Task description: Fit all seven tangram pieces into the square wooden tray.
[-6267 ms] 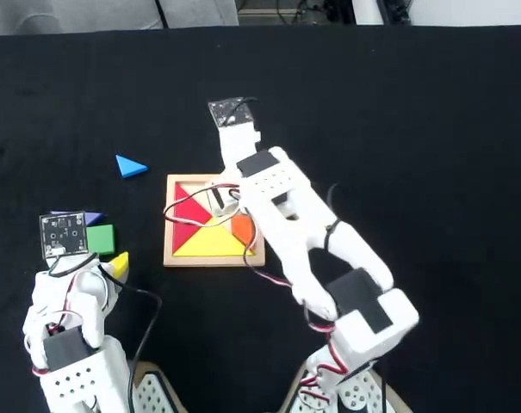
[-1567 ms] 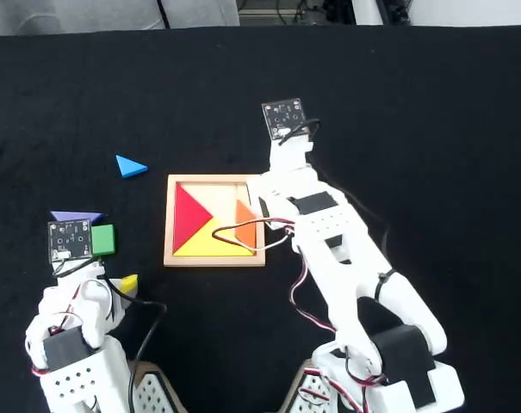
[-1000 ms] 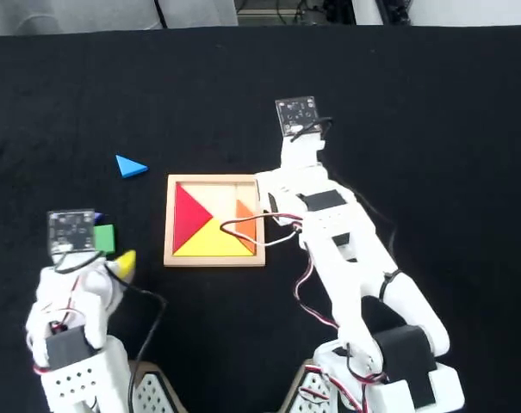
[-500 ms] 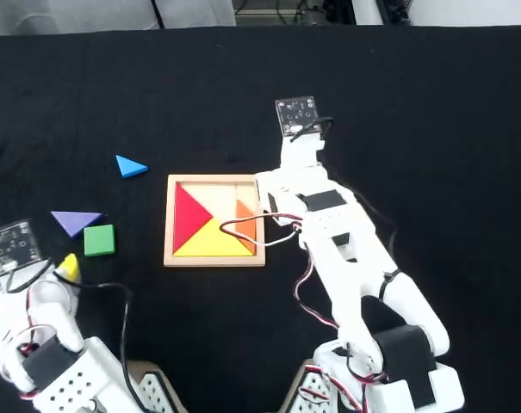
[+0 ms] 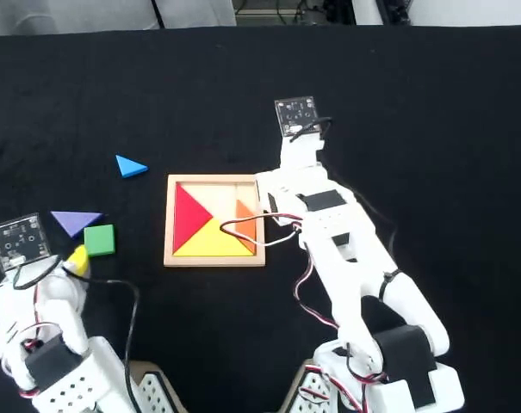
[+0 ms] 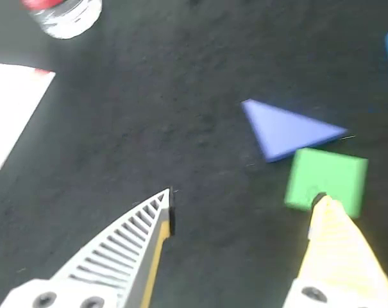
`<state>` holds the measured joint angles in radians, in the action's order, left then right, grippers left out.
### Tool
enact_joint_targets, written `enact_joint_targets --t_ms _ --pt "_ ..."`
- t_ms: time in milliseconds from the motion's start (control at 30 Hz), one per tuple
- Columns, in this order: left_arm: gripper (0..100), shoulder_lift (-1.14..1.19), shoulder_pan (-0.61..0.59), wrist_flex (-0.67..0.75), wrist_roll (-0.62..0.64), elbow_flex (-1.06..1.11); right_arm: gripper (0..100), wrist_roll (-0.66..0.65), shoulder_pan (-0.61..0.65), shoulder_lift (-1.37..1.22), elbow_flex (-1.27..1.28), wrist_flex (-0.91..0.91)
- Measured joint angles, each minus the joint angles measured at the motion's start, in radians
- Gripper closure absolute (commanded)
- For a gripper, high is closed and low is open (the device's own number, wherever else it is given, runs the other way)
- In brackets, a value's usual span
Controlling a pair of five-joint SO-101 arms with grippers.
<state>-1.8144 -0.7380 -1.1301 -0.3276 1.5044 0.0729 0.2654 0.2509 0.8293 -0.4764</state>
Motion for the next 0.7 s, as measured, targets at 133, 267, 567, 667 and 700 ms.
enact_joint_targets --t_ms 133,267,567,667,700 --pt "66 0.0 0.118 -0.086 0.077 -0.083 98.7 0.0 0.0 0.0 0.0 0.0" --pt "66 0.075 0.219 -0.103 0.086 -0.153 98.7 0.0 0.0 0.0 0.0 0.0" --pt "66 0.684 0.298 -0.107 0.078 -0.612 98.7 0.0 0.0 0.0 0.0 0.0" --pt "66 0.919 0.345 -0.124 -0.032 -0.809 98.7 0.0 0.0 0.0 0.0 0.0" --pt "66 0.991 0.359 -0.14 -0.069 -0.867 98.7 0.0 0.0 0.0 0.0 0.0"
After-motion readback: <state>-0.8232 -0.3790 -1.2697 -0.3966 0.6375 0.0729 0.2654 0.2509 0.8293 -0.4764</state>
